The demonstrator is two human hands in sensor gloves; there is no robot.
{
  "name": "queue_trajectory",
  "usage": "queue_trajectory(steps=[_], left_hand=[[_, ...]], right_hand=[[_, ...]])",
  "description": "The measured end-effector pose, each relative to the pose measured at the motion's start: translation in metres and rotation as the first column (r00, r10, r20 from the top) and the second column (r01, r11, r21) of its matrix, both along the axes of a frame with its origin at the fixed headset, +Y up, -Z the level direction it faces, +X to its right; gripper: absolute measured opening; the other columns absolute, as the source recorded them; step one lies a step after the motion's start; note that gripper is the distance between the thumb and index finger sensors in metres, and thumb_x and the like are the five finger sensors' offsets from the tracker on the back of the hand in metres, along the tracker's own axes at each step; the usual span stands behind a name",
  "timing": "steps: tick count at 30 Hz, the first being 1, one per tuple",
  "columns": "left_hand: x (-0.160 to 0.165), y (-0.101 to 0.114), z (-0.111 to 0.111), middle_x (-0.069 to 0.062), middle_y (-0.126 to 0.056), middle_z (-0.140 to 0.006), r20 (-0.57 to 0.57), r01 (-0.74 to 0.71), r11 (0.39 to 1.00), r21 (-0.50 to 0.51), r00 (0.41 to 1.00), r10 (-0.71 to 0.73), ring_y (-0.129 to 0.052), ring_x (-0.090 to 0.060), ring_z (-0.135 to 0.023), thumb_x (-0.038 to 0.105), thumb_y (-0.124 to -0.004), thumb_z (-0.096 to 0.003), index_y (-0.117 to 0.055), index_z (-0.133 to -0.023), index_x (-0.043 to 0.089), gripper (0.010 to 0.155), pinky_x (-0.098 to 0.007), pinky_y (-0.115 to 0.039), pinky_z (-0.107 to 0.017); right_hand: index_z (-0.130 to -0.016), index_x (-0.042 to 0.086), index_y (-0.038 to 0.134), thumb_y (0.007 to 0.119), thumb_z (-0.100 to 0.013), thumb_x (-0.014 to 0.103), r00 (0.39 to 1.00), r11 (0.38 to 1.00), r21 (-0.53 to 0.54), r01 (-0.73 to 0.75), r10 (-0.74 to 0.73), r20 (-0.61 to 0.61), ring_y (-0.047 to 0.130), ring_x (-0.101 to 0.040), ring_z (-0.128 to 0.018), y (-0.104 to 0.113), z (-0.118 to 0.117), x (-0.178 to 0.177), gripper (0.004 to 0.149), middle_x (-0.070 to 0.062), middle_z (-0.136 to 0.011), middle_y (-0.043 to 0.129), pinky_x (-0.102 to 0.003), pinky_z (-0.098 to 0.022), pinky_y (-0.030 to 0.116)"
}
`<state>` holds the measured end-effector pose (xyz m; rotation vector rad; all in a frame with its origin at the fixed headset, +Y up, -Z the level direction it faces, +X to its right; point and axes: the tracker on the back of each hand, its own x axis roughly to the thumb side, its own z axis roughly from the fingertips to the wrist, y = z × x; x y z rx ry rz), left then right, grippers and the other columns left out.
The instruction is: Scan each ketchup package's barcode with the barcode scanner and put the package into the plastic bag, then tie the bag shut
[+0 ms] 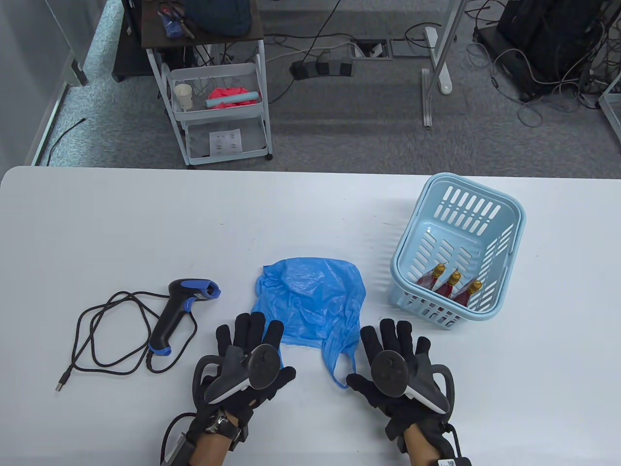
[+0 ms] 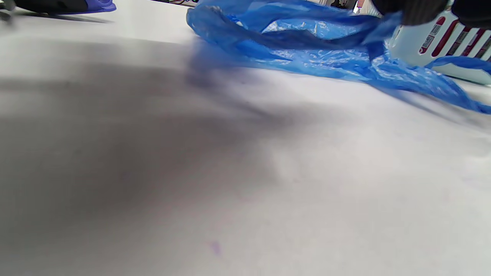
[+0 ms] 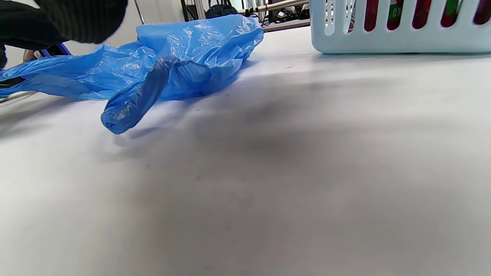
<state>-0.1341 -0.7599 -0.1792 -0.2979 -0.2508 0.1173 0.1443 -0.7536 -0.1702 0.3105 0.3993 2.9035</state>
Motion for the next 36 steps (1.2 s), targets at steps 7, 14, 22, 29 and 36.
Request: queue_trajectory(steps=[7,14,22,29,36], left_hand=[[-0.001,0.010,0.002,-0.013,-0.014,-0.119,0.002,-0.057,0.997,0.051,0.998,0.057,-0.022,-0.045,-0.114,0.072,-0.062,-0.0461,-0.024,-0.117,0.027,0.092,-0.070,-0.025,-0.077],[0.003,0.028,0.000,-0.013,-0.023,-0.120,0.002,-0.049,0.992,0.113,0.999,0.049,-0.034,-0.044,-0.114,0.070,-0.068,-0.0443,-0.034,-0.117,0.025,0.092,-0.069,-0.032,-0.078],[0.024,0.054,-0.025,-0.013,-0.032,-0.120,0.021,0.000,0.995,0.100,1.000,-0.002,-0.042,-0.045,-0.113,0.068,-0.072,-0.0431,-0.039,-0.116,0.023,0.092,-0.068,-0.041,-0.078],[0.052,0.061,-0.048,-0.011,-0.032,-0.120,0.064,0.089,0.994,0.063,0.994,-0.093,-0.043,-0.044,-0.113,0.067,-0.074,-0.0422,-0.039,-0.116,0.024,0.092,-0.068,-0.044,-0.079],[0.070,0.053,-0.066,-0.011,-0.029,-0.121,0.109,0.147,0.989,-0.009,0.983,-0.145,-0.041,-0.043,-0.115,0.066,-0.077,-0.0407,-0.036,-0.116,0.026,0.095,-0.068,-0.045,-0.079]], right_hand=[[-0.116,0.020,0.020,0.066,-0.051,0.064,1.000,1.000,0.002,0.004,-0.004,0.003,0.006,-0.049,-0.106,0.000,0.000,0.000,0.091,-0.020,-0.119,0.010,-0.073,-0.071,0.011],[-0.116,0.020,0.021,0.066,-0.051,0.063,1.000,1.000,0.010,0.017,-0.017,0.004,0.006,-0.049,-0.106,0.000,0.001,0.001,0.090,-0.020,-0.119,0.010,-0.073,-0.071,0.011],[-0.115,0.020,0.021,0.066,-0.051,0.063,0.999,0.999,0.021,0.040,-0.040,0.013,0.007,-0.049,-0.106,0.003,0.001,0.004,0.090,-0.020,-0.119,0.011,-0.073,-0.071,0.012],[-0.116,0.020,0.021,0.066,-0.051,0.063,0.998,0.998,0.025,0.051,-0.052,0.021,0.008,-0.049,-0.106,0.003,0.001,0.006,0.090,-0.020,-0.119,0.011,-0.073,-0.071,0.012],[-0.116,0.019,0.021,0.066,-0.051,0.063,0.997,0.997,0.034,0.066,-0.068,0.034,0.008,-0.049,-0.106,0.005,0.001,0.011,0.090,-0.020,-0.119,0.012,-0.073,-0.071,0.012]])
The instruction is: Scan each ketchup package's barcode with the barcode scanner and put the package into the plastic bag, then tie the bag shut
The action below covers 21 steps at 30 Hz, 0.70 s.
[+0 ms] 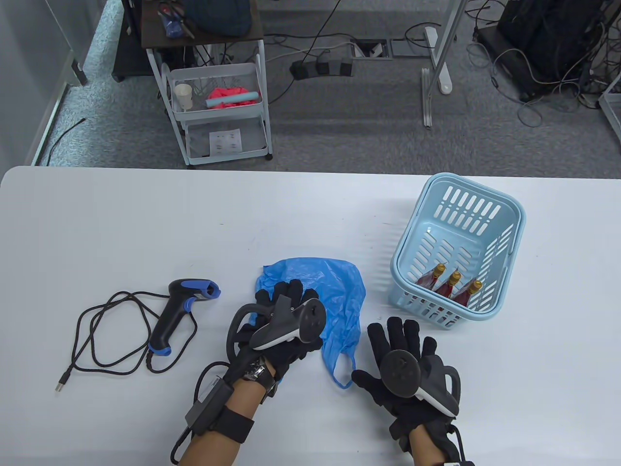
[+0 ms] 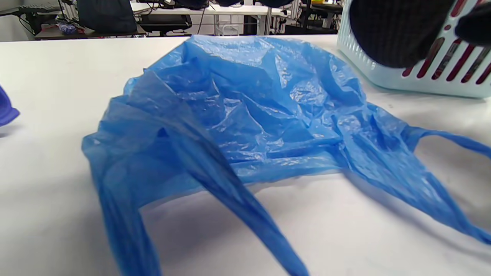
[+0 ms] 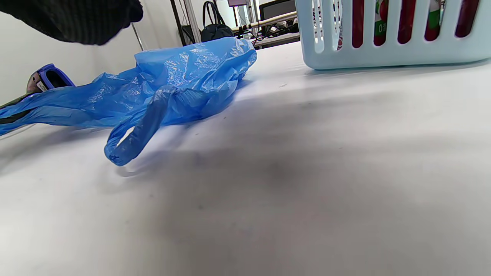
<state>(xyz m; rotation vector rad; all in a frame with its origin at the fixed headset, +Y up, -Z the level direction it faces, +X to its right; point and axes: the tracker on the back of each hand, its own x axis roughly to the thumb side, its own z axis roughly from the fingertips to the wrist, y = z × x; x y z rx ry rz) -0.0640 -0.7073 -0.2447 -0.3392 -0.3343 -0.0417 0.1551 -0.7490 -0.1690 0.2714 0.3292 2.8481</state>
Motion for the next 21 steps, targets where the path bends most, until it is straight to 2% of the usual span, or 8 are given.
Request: queue_trajectory(steps=[7,13,17,21], left_hand=[[0.014,-0.019,-0.015,-0.010,-0.027,-0.121,0.024,0.072,0.993,-0.094,0.997,-0.070,-0.039,-0.043,-0.115,0.065,-0.082,-0.0382,-0.033,-0.116,0.027,0.099,-0.068,-0.044,-0.079],[0.019,-0.044,-0.024,-0.010,-0.026,-0.121,0.028,0.136,0.975,-0.173,0.991,-0.133,-0.040,-0.042,-0.115,0.062,-0.085,-0.0373,-0.033,-0.116,0.029,0.100,-0.067,-0.046,-0.079],[0.018,-0.061,-0.030,-0.009,-0.029,-0.120,0.021,0.164,0.967,-0.197,0.986,-0.163,-0.046,-0.040,-0.114,0.060,-0.086,-0.0384,-0.034,-0.115,0.030,0.097,-0.064,-0.051,-0.079],[0.015,-0.063,-0.036,-0.007,-0.034,-0.119,-0.008,0.113,0.977,-0.184,0.993,-0.116,-0.052,-0.039,-0.109,0.057,-0.086,-0.0389,-0.040,-0.113,0.035,0.090,-0.060,-0.057,-0.077]], right_hand=[[-0.115,0.020,0.021,0.066,-0.051,0.063,1.000,1.000,0.000,0.004,-0.004,0.009,0.008,-0.049,-0.106,0.000,0.000,0.002,0.090,-0.021,-0.119,0.012,-0.073,-0.071,0.012],[-0.115,0.019,0.021,0.066,-0.051,0.063,1.000,1.000,-0.002,0.006,-0.006,0.018,0.008,-0.049,-0.106,0.001,0.000,0.005,0.090,-0.021,-0.119,0.012,-0.073,-0.071,0.012],[-0.116,0.019,0.021,0.067,-0.051,0.063,1.000,1.000,-0.001,0.009,-0.009,0.022,0.008,-0.049,-0.106,0.001,0.000,0.006,0.090,-0.021,-0.119,0.012,-0.073,-0.071,0.012],[-0.115,0.019,0.021,0.066,-0.051,0.063,1.000,1.000,0.000,0.011,-0.011,0.026,0.008,-0.049,-0.106,0.002,0.000,0.007,0.090,-0.021,-0.118,0.012,-0.073,-0.071,0.012]])
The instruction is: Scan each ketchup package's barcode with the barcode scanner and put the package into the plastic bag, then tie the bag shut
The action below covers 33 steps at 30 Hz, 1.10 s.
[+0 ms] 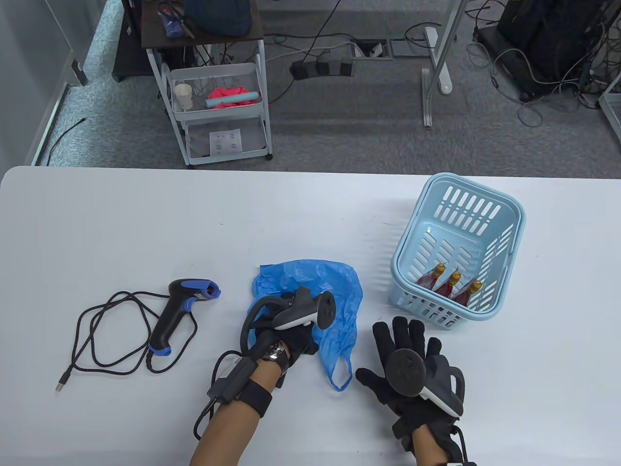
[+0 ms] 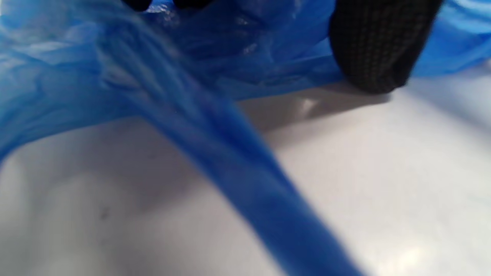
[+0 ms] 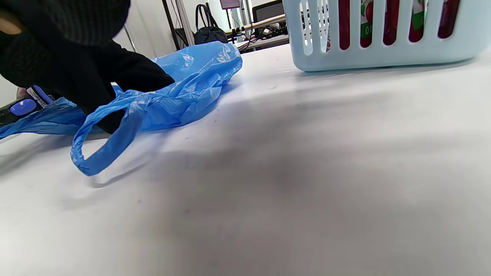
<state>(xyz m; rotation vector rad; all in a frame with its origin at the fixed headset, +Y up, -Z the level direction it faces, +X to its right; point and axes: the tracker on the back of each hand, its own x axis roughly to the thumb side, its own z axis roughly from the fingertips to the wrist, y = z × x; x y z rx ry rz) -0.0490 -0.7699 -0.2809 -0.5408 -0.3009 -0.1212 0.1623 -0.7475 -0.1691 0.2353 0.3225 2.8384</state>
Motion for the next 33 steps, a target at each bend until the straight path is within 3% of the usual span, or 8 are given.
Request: queue_trajectory(steps=[9,18,26,33], left_hand=[[-0.007,0.001,-0.016,0.000,-0.051,-0.111,-0.049,-0.069,0.996,0.053,0.996,0.072,-0.066,-0.033,-0.098,0.049,-0.086,-0.0418,-0.053,-0.104,0.042,0.071,-0.055,-0.067,-0.072],[-0.012,-0.001,-0.026,0.008,-0.078,-0.088,-0.073,-0.079,0.982,0.174,0.993,0.093,-0.087,-0.025,-0.073,0.037,-0.081,-0.0467,-0.074,-0.086,0.038,0.040,-0.047,-0.079,-0.059],[-0.020,0.008,-0.030,0.008,-0.083,-0.081,-0.088,-0.101,0.972,0.213,0.989,0.122,-0.093,-0.023,-0.067,0.036,-0.080,-0.0469,-0.074,-0.085,0.036,0.038,-0.044,-0.083,-0.055],[-0.029,0.040,-0.024,0.007,-0.084,-0.080,-0.060,-0.135,0.947,0.293,0.985,0.159,-0.094,-0.022,-0.064,0.037,-0.080,-0.0470,-0.074,-0.085,0.035,0.039,-0.044,-0.084,-0.053]], right_hand=[[-0.115,0.019,0.021,0.066,-0.051,0.063,1.000,1.000,-0.002,-0.009,0.009,0.007,0.008,-0.049,-0.106,0.001,0.000,0.001,0.090,-0.021,-0.119,0.012,-0.073,-0.071,0.012],[-0.115,0.020,0.021,0.067,-0.051,0.063,1.000,1.000,-0.005,-0.010,0.010,0.014,0.008,-0.049,-0.106,0.002,-0.001,0.002,0.090,-0.020,-0.119,0.012,-0.073,-0.071,0.012],[-0.116,0.020,0.021,0.066,-0.051,0.063,1.000,1.000,-0.012,-0.012,0.012,0.014,0.007,-0.049,-0.106,0.002,-0.001,0.002,0.090,-0.020,-0.119,0.011,-0.073,-0.071,0.012],[-0.116,0.020,0.021,0.067,-0.051,0.062,1.000,1.000,-0.010,-0.012,0.012,0.015,0.008,-0.049,-0.106,0.002,-0.001,0.002,0.090,-0.020,-0.119,0.011,-0.073,-0.071,0.012]])
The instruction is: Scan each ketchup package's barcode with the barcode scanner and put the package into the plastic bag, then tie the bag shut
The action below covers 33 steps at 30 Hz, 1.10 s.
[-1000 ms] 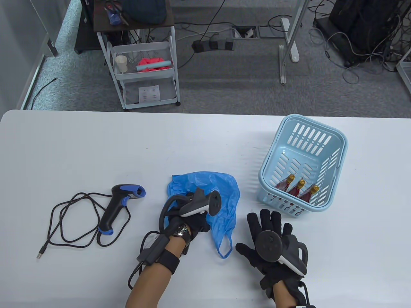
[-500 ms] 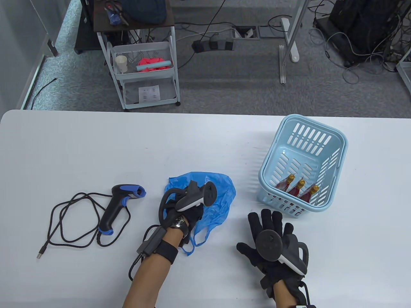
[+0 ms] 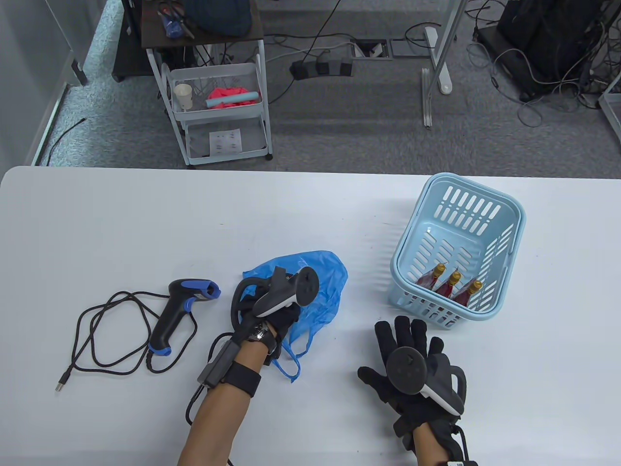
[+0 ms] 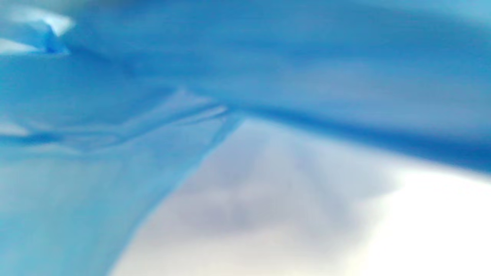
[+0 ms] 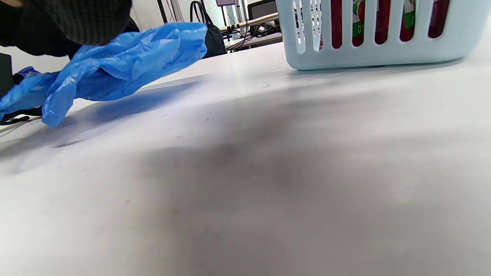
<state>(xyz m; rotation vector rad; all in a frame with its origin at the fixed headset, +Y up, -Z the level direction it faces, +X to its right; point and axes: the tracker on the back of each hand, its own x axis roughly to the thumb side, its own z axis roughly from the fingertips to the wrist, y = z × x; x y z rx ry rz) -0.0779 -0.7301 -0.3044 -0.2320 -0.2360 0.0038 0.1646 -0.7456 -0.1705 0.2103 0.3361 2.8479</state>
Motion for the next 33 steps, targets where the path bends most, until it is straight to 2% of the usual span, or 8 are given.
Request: queue_trajectory(steps=[6,12,18,25,33], left_hand=[[-0.004,0.031,0.015,0.007,-0.084,-0.079,0.045,-0.015,0.995,0.094,0.999,0.010,-0.094,-0.022,-0.063,0.037,-0.080,-0.0468,-0.074,-0.085,0.034,0.039,-0.043,-0.085,-0.052],[-0.007,0.062,0.039,0.006,-0.085,-0.079,0.091,-0.021,0.985,0.174,0.996,0.005,-0.095,-0.022,-0.062,0.037,-0.080,-0.0468,-0.074,-0.085,0.034,0.039,-0.043,-0.085,-0.051],[-0.005,0.077,0.064,0.006,-0.085,-0.078,0.129,-0.017,0.976,0.216,0.992,-0.012,-0.095,-0.022,-0.061,0.037,-0.080,-0.0467,-0.075,-0.085,0.033,0.039,-0.043,-0.085,-0.051],[-0.003,0.074,0.090,0.006,-0.086,-0.078,0.151,-0.012,0.975,0.222,0.988,-0.022,-0.095,-0.022,-0.061,0.038,-0.080,-0.0467,-0.075,-0.086,0.033,0.040,-0.043,-0.085,-0.050],[-0.007,0.049,0.111,0.006,-0.086,-0.078,0.151,0.002,0.980,0.199,0.988,-0.033,-0.095,-0.022,-0.061,0.038,-0.080,-0.0468,-0.075,-0.086,0.033,0.040,-0.043,-0.085,-0.050]], right_hand=[[-0.116,0.020,0.021,0.067,-0.051,0.062,1.000,1.000,0.003,-0.002,0.002,-0.001,0.008,-0.049,-0.106,0.000,0.000,0.000,0.090,-0.020,-0.119,0.012,-0.073,-0.071,0.012],[-0.116,0.019,0.021,0.067,-0.051,0.062,1.000,1.000,0.008,-0.007,0.007,-0.004,0.008,-0.049,-0.106,0.000,0.000,-0.001,0.090,-0.021,-0.119,0.012,-0.073,-0.071,0.012],[-0.115,0.019,0.021,0.067,-0.051,0.062,1.000,1.000,0.013,-0.010,0.010,-0.006,0.008,-0.049,-0.106,0.000,0.001,-0.002,0.090,-0.021,-0.119,0.012,-0.073,-0.071,0.012],[-0.115,0.019,0.021,0.067,-0.051,0.062,1.000,1.000,0.019,-0.013,0.013,-0.010,0.008,-0.049,-0.106,0.000,0.002,-0.003,0.090,-0.021,-0.119,0.012,-0.073,-0.071,0.012],[-0.115,0.020,0.021,0.067,-0.051,0.062,1.000,1.000,0.017,-0.013,0.013,-0.018,0.008,-0.049,-0.106,0.000,0.002,-0.005,0.090,-0.021,-0.119,0.012,-0.073,-0.071,0.012]])
